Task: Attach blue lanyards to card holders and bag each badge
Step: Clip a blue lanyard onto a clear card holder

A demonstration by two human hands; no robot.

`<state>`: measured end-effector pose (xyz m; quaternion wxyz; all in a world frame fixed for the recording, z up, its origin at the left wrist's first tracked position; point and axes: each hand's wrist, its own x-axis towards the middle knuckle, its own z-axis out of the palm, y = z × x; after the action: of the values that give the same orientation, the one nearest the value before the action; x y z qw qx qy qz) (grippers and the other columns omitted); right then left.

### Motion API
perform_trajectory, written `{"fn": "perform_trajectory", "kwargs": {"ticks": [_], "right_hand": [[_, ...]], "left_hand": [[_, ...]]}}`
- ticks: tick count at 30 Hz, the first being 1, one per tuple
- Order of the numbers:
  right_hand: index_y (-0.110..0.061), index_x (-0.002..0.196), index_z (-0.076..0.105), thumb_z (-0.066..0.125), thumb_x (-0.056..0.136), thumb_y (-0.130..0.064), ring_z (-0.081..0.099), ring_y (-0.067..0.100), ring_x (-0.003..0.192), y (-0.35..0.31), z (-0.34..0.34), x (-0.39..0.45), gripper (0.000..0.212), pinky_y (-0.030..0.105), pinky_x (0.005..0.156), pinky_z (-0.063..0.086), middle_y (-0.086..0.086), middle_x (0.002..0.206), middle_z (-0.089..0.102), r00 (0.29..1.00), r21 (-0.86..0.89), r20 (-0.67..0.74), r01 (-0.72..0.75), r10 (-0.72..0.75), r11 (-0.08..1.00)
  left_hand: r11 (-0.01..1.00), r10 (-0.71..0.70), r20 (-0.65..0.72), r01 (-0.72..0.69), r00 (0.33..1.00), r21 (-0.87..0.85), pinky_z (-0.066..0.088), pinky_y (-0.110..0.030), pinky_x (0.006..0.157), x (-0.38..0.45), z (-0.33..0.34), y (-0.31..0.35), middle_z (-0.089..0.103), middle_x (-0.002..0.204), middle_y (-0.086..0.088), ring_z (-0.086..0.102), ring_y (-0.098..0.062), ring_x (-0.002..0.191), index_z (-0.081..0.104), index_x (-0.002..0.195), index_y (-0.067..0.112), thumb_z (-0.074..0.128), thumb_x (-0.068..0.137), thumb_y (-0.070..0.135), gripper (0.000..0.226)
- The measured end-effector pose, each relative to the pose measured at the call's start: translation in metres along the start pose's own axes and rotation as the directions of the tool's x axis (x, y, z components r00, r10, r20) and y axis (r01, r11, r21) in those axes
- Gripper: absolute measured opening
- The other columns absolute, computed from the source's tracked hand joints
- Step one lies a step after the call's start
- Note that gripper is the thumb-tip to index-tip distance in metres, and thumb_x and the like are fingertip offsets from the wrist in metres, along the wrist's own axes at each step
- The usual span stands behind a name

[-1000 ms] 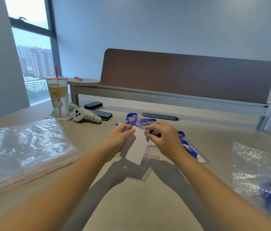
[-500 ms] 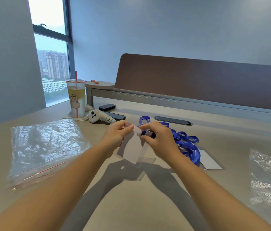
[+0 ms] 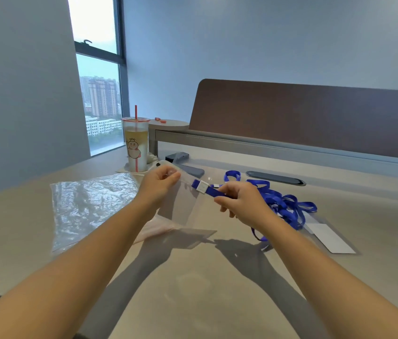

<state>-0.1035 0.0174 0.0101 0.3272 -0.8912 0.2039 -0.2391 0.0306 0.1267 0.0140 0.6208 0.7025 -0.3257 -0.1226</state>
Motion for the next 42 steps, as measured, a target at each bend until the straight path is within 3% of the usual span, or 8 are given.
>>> {"fn": "perform_trajectory", "kwargs": {"ticks": [7, 10, 16, 20, 26, 29, 34, 42], "right_hand": [[-0.003, 0.107, 0.059, 0.042, 0.092, -0.004, 0.053, 0.011, 0.068, -0.019, -0.024, 0.018, 0.022, 0.017, 0.063, 0.047, 0.002, 0.081, 0.057, 0.987, 0.037, -0.151, 0.065, -0.059, 0.997], [-0.004, 0.107, 0.058, 0.043, 0.092, -0.004, 0.052, 0.009, 0.059, -0.029, -0.044, 0.024, 0.021, 0.008, 0.05, 0.047, -0.003, 0.074, 0.056, 0.98, 0.116, -0.196, 0.058, -0.035, 0.992], [-0.003, 0.096, 0.063, 0.046, 0.092, -0.015, 0.047, 0.004, 0.049, -0.035, -0.069, 0.019, 0.021, 0.005, 0.043, 0.036, 0.0, 0.061, 0.053, 0.984, 0.219, -0.179, 0.023, 0.017, 0.975], [-0.001, 0.1, 0.06, 0.044, 0.093, -0.012, 0.04, 0.009, 0.051, -0.028, -0.063, 0.014, 0.02, 0.005, 0.04, 0.035, 0.001, 0.061, 0.052, 0.996, 0.23, -0.072, -0.04, 0.058, 0.972], [-0.014, 0.091, 0.057, 0.041, 0.093, -0.005, 0.054, 0.004, 0.054, -0.022, -0.04, 0.016, 0.018, 0.012, 0.059, 0.045, -0.002, 0.068, 0.057, 0.986, 0.218, 0.157, -0.083, 0.049, 0.973], [-0.018, 0.077, 0.056, 0.045, 0.092, -0.01, 0.051, 0.001, 0.042, -0.024, -0.03, 0.016, 0.02, 0.015, 0.057, 0.044, -0.002, 0.059, 0.054, 0.98, 0.236, 0.198, -0.082, 0.035, 0.968], [-0.014, 0.069, 0.055, 0.05, 0.09, -0.012, 0.041, 0.006, 0.044, -0.018, -0.015, 0.015, 0.022, 0.017, 0.051, 0.038, 0.002, 0.056, 0.047, 0.977, 0.343, 0.213, -0.104, 0.03, 0.934], [-0.015, 0.081, 0.061, 0.04, 0.093, -0.004, 0.046, 0.009, 0.062, -0.007, -0.006, 0.016, 0.026, 0.017, 0.062, 0.04, 0.002, 0.075, 0.055, 0.944, 0.421, 0.317, -0.224, 0.089, 0.879]], "left_hand": [[0.998, 0.017, -0.013, -0.018, 1.0, -0.061, 0.046, -0.034, 0.071, 0.009, -0.003, 0.019, 0.055, 0.094, -0.005, 0.051, -0.024, 0.087, 0.053, 0.086, 0.016, 0.041, 0.094, 0.024, 0.016], [0.995, 0.047, -0.007, -0.048, 0.999, -0.083, 0.045, -0.032, 0.07, 0.014, 0.002, 0.033, 0.055, 0.098, -0.008, 0.051, -0.026, 0.091, 0.051, 0.093, 0.016, 0.04, 0.094, 0.025, 0.015], [0.982, 0.099, 0.008, -0.096, 0.995, -0.162, 0.045, -0.04, 0.08, 0.025, 0.008, 0.055, 0.055, 0.081, 0.002, 0.053, -0.023, 0.085, 0.05, 0.078, 0.025, 0.039, 0.094, 0.028, 0.02], [0.983, 0.076, 0.043, -0.067, 0.996, -0.173, 0.047, -0.036, 0.076, 0.02, 0.007, 0.049, 0.057, 0.086, 0.002, 0.054, -0.022, 0.084, 0.052, 0.085, 0.025, 0.039, 0.094, 0.028, 0.016], [0.983, 0.066, 0.112, -0.046, 0.991, -0.179, 0.046, -0.026, 0.063, 0.007, -0.015, 0.029, 0.058, 0.081, 0.001, 0.055, -0.016, 0.073, 0.054, 0.079, 0.024, 0.04, 0.095, 0.025, 0.021], [0.986, 0.051, 0.154, -0.026, 0.987, -0.163, 0.045, -0.027, 0.066, 0.004, -0.028, 0.021, 0.058, 0.084, -0.001, 0.055, -0.019, 0.076, 0.055, 0.082, 0.021, 0.041, 0.094, 0.024, 0.018], [0.986, 0.003, 0.216, 0.033, 0.976, -0.163, 0.046, -0.026, 0.065, -0.001, -0.04, 0.011, 0.059, 0.083, -0.002, 0.056, -0.018, 0.077, 0.055, 0.081, 0.02, 0.042, 0.093, 0.021, 0.018], [0.996, -0.078, 0.386, 0.087, 0.919, -0.004, 0.046, -0.022, 0.063, -0.002, -0.04, -0.004, 0.059, 0.074, -0.002, 0.058, -0.014, 0.068, 0.056, 0.074, 0.02, 0.047, 0.091, 0.017, 0.02]]}}
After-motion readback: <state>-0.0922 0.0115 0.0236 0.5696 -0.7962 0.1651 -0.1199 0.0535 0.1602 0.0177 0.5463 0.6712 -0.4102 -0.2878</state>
